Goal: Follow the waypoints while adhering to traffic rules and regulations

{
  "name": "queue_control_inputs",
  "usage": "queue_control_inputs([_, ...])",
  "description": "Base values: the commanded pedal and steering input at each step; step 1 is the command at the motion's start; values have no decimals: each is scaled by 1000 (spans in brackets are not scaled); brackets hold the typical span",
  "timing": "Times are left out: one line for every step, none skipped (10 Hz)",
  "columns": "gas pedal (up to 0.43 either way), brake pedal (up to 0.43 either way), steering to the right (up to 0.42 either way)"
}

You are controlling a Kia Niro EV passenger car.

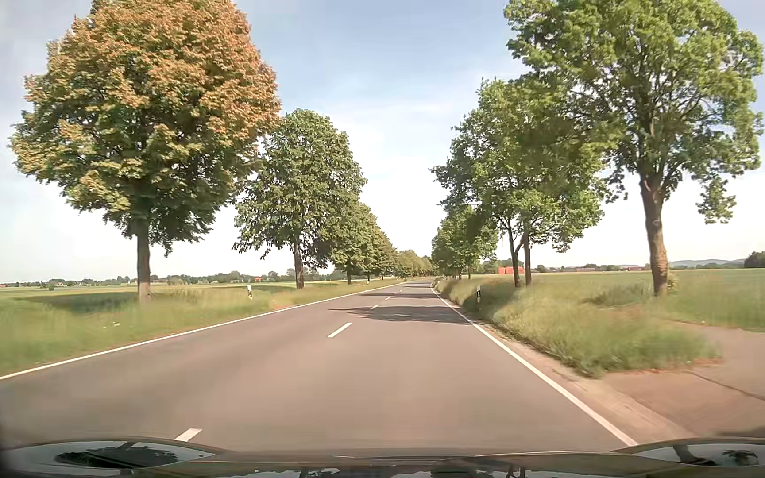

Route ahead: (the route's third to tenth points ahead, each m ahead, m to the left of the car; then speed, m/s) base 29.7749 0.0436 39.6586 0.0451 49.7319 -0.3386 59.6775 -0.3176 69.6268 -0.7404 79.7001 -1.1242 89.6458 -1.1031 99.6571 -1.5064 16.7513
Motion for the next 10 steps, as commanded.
queue_control_inputs([150,0,-5])
queue_control_inputs([150,0,-5])
queue_control_inputs([150,0,-3])
queue_control_inputs([150,0,-3])
queue_control_inputs([150,0,-2])
queue_control_inputs([150,0,-1])
queue_control_inputs([150,0,0])
queue_control_inputs([150,0,0])
queue_control_inputs([150,0,1])
queue_control_inputs([150,0,1])
